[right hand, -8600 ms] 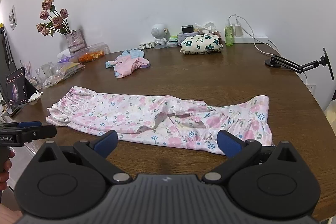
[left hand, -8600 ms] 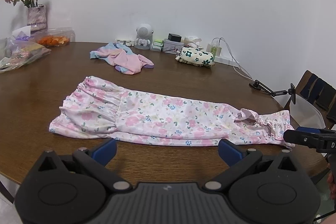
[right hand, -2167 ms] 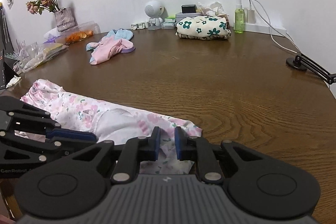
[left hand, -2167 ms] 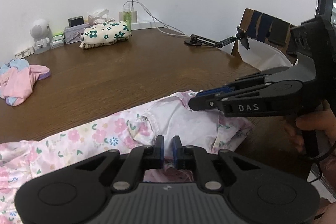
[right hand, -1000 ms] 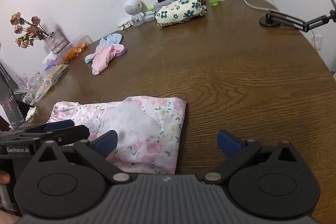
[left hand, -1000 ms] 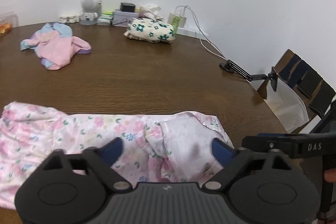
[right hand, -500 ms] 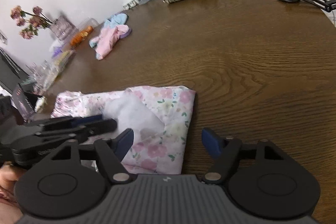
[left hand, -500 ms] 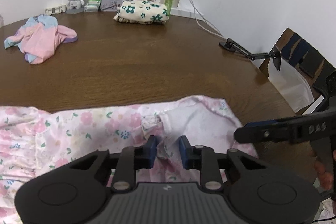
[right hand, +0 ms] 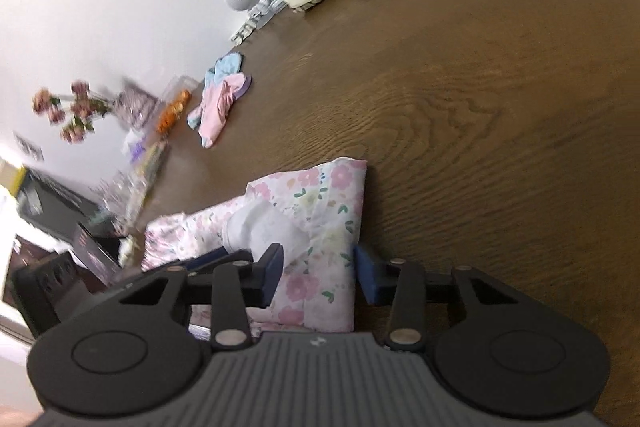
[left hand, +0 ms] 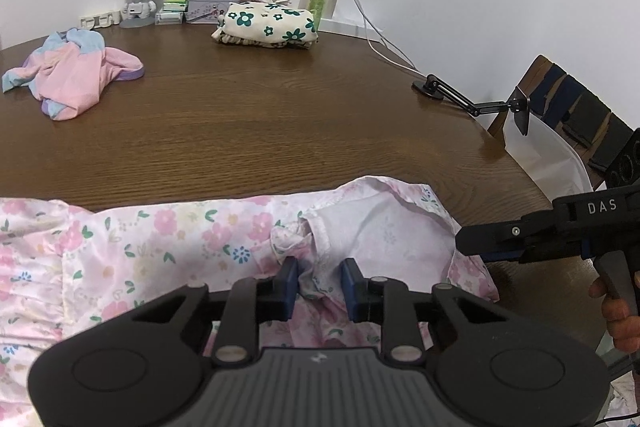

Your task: Fold clothes

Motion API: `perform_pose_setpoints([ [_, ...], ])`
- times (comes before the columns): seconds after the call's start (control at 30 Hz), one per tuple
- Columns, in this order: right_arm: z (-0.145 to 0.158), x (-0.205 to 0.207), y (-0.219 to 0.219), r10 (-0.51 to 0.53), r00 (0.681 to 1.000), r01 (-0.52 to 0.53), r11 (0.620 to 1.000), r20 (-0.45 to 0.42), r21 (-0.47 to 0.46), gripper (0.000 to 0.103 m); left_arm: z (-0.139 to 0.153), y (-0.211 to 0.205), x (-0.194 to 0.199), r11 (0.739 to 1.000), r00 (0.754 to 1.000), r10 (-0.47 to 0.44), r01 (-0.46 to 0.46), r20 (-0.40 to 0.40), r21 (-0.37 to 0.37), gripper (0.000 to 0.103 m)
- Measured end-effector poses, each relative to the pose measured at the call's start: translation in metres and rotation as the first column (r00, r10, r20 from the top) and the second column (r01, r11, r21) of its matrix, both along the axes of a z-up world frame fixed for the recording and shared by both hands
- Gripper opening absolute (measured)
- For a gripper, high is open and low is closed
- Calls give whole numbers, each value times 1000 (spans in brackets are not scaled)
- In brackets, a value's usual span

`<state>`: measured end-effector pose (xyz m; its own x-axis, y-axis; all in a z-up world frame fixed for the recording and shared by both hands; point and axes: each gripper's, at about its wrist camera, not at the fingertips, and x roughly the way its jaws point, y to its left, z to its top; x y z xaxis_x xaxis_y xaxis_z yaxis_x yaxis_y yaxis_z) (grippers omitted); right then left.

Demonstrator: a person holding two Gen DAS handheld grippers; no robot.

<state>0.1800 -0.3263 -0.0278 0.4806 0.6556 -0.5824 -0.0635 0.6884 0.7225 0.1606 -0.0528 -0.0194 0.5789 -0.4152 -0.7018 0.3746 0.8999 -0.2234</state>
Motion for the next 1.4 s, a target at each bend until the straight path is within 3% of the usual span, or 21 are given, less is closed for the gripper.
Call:
perform_pose_setpoints([
  [0.1, -3, 0, 3, -5, 1000, 5, 1000, -9, 15, 36, 0, 1, 0, 1000, 1000, -2, 2, 1, -3, 22],
  [0.17, -7, 2, 7, -8, 1000, 8, 1000, -20, 16, 19, -1, 1, 0, 1000, 1000, -2, 2, 1, -8, 22],
  [0.2, -9, 3, 8, -12, 1000, 12, 1000, -29, 18, 15, -1, 2, 0, 1000, 1000, -1, 1, 1, -11, 22],
  [0.37, -4, 3, 4, -12, 1000, 12, 999, -9, 41, 6, -1, -4, 3, 1000, 1000, -7, 7, 6, -17, 22],
  [0.53, 35, 4, 3, 11, 994, 6, 988, 111, -155, 4, -3, -32, 22, 996, 998, -60, 61, 12, -70, 23],
  [0.67, 72, 10, 7, 69, 981, 11, 914, 183, -405, 4, 14, -40, 20, 993, 994, -47, 57, 94, -107, 25],
  [0.73, 85, 12, 8, 95, 977, 6, 884, 193, -467, 4, 21, -40, 15, 993, 989, -54, 67, 137, -96, 25],
  [0.83, 98, 16, 14, 151, 966, -12, 836, 210, -549, 4, 22, -51, 22, 993, 989, -87, 96, 122, -73, 19],
  [0.87, 102, 17, 17, 165, 964, -17, 823, 210, -568, 4, 19, -58, 28, 993, 989, -105, 111, 108, -49, 13],
  [0.97, 110, 21, 31, 209, 953, -30, 785, 219, -619, 4, 2, -80, 47, 992, 990, -128, 128, 64, -7, 10],
  [1.03, 112, 22, 45, 241, 944, -40, 761, 226, -647, 4, -6, -80, 55, 990, 990, -130, 132, 45, -54, 10],
  [1.13, 116, 19, 67, 310, 919, -45, 698, 245, -714, 4, 0, -53, 51, 980, 991, -130, 132, 23, -150, 22],
  [1.17, 117, 17, 74, 335, 910, -52, 679, 246, -733, 4, 4, -41, 46, 979, 993, -120, 121, 18, -162, 31],
  [1.2, 117, 15, 83, 364, 899, -60, 653, 243, -755, 4, 9, -30, 41, 982, 995, -99, 100, 15, -160, 33],
  [1.27, 117, 11, 101, 425, 875, -75, 594, 233, -801, 4, 16, -2, 30, 984, 998, -62, 63, 11, -169, 33],
  [1.4, 116, 8, 134, 515, 833, -128, 532, 200, -837, 4, 22, 40, 18, 987, 1000, 0, -1, -3, -162, 33],
])
